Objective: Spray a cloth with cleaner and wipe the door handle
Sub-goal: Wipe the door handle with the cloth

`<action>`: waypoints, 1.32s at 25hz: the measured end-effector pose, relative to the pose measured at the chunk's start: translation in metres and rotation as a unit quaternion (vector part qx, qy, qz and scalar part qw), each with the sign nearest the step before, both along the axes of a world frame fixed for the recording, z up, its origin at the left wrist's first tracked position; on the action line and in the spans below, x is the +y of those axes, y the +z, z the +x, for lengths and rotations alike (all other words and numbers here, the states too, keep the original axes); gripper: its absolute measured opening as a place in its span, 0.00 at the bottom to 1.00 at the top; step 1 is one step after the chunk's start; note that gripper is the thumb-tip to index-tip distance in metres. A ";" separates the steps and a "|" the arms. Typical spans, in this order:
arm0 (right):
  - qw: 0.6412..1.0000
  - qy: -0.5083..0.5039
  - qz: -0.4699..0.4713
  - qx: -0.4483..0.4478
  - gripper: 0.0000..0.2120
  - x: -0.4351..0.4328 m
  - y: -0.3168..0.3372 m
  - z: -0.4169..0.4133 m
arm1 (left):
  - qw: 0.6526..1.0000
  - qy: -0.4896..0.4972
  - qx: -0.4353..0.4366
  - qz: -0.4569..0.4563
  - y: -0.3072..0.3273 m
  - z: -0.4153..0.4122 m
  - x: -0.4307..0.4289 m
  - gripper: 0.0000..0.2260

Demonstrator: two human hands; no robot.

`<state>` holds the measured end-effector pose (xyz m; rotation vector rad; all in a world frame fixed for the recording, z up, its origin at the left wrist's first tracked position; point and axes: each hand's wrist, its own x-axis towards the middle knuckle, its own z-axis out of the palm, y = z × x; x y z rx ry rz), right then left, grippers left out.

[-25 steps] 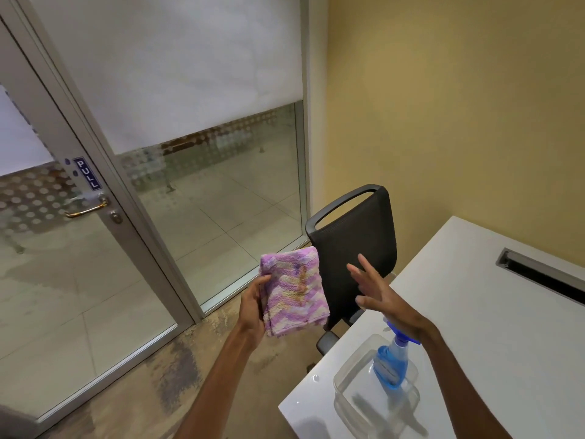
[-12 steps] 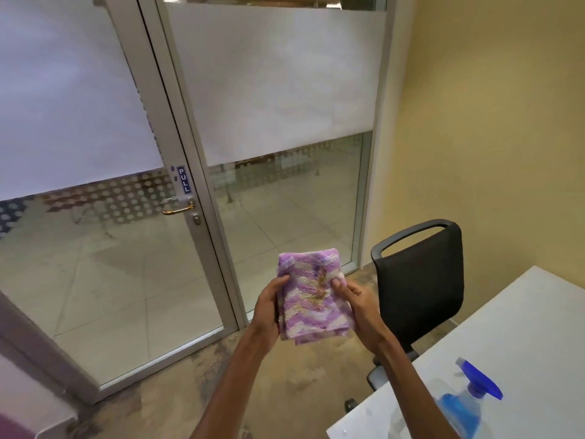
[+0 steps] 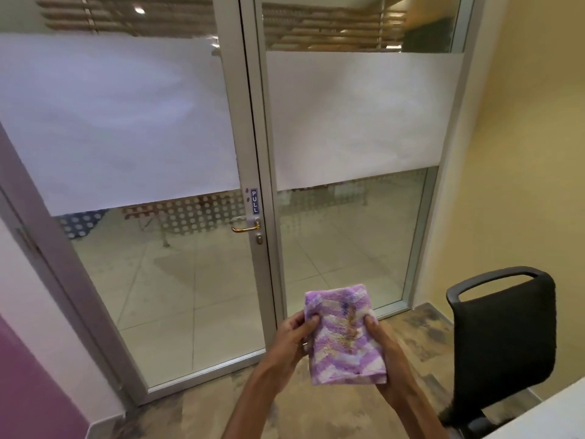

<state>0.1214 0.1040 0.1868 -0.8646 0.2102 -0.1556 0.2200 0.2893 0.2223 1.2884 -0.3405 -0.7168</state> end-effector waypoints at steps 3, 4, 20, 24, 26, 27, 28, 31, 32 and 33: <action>0.999 0.018 0.040 -0.015 0.29 0.027 0.004 0.019 | 1.000 -0.001 0.019 -0.023 0.004 0.012 0.023 0.13; 0.998 0.019 0.052 -0.022 0.30 0.038 0.006 0.026 | 0.999 -0.002 0.025 -0.032 0.005 0.017 0.032 0.15; 0.993 0.051 0.105 -0.032 0.26 0.132 0.006 0.148 | 0.996 0.086 0.026 -0.030 -0.005 0.124 0.111 0.16; 0.988 0.094 0.121 -0.029 0.26 0.115 -0.002 0.196 | 0.991 0.096 0.061 -0.066 -0.010 0.168 0.096 0.15; 0.984 0.115 0.134 -0.027 0.26 0.100 -0.006 0.224 | 0.990 0.093 0.075 -0.077 -0.009 0.195 0.082 0.16; 0.983 0.122 0.138 -0.026 0.27 0.091 -0.007 0.241 | 0.989 0.093 0.077 -0.080 -0.008 0.212 0.075 0.17; 0.981 0.127 0.142 -0.027 0.27 0.082 -0.007 0.257 | 0.989 0.092 0.080 -0.084 -0.006 0.228 0.066 0.18; 0.980 0.133 0.140 -0.038 0.29 0.052 -0.001 0.314 | 0.989 0.093 0.079 -0.084 0.003 0.284 0.037 0.20; 0.981 0.133 0.137 -0.043 0.29 0.041 0.005 0.334 | 0.989 0.093 0.076 -0.086 0.009 0.304 0.027 0.20; 0.980 0.136 0.137 -0.049 0.29 0.032 0.010 0.352 | 0.989 0.091 0.073 -0.091 0.014 0.321 0.018 0.21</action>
